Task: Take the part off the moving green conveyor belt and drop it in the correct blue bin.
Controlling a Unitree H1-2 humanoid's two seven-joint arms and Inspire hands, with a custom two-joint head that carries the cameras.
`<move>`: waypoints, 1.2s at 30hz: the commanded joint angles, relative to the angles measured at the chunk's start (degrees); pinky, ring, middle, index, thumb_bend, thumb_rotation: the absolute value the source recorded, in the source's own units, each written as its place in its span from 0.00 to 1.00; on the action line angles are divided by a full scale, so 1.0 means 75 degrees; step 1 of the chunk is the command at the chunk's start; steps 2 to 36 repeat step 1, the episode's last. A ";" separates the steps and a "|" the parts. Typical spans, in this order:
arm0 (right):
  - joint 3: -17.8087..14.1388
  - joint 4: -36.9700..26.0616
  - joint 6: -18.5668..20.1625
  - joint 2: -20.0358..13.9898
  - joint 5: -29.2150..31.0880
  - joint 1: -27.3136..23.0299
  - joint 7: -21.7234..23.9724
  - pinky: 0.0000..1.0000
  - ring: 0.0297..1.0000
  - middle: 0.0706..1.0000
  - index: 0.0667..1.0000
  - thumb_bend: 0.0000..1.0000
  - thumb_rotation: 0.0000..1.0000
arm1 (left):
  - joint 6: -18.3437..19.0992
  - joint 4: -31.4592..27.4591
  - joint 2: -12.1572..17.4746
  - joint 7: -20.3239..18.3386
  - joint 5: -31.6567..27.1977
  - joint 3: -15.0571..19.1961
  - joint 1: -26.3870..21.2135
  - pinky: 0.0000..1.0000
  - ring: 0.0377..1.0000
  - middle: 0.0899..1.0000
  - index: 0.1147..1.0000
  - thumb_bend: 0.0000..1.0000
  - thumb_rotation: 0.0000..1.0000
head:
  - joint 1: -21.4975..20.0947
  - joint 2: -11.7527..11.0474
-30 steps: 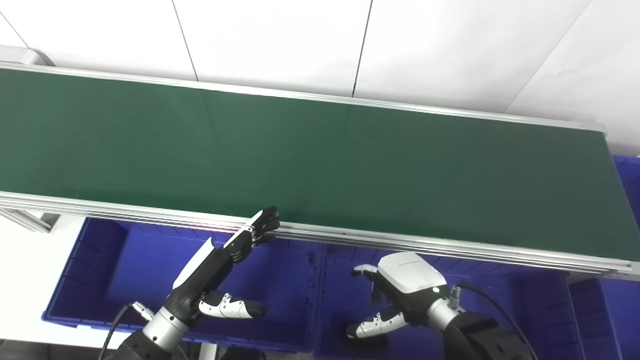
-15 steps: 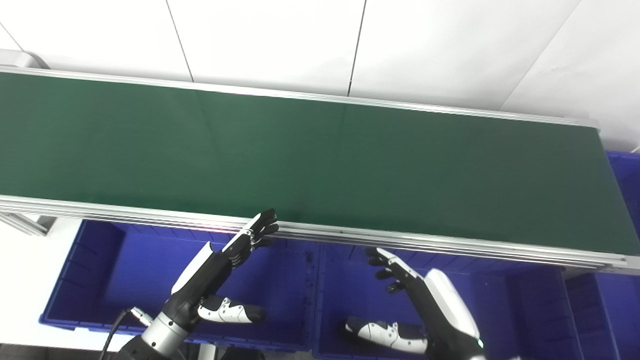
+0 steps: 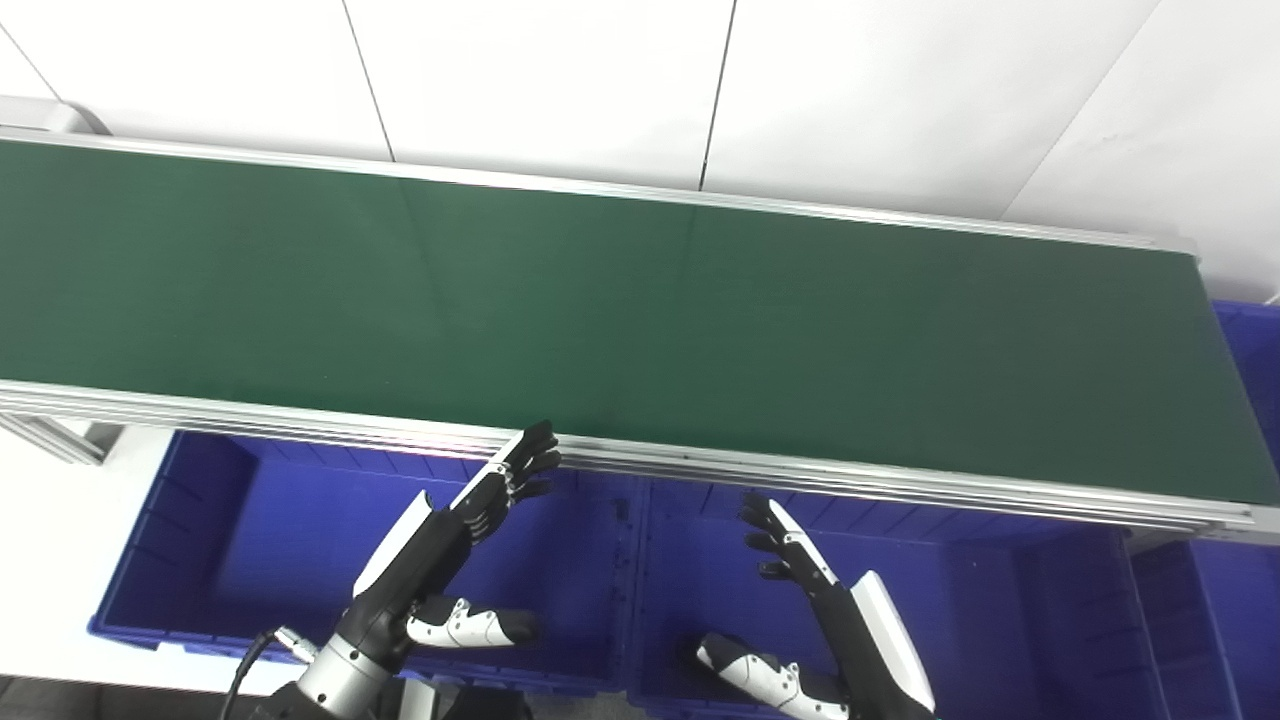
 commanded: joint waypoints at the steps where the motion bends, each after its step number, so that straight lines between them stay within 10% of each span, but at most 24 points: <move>1: -0.0034 -0.0110 -0.0433 0.0016 0.0161 -0.0041 -0.0178 0.82 0.89 0.92 0.96 0.69 0.64 | -0.0274 -0.0076 -0.0015 0.0074 0.0037 -0.0011 -0.0037 0.88 0.94 0.98 0.99 0.82 0.60 | 0.0023 -0.0052; 36: -0.0034 -0.0110 -0.0433 0.0016 0.0161 -0.0041 -0.0178 0.82 0.89 0.92 0.96 0.69 0.64 | -0.0274 -0.0076 -0.0015 0.0074 0.0037 -0.0011 -0.0037 0.88 0.94 0.98 0.99 0.82 0.60 | 0.0023 -0.0052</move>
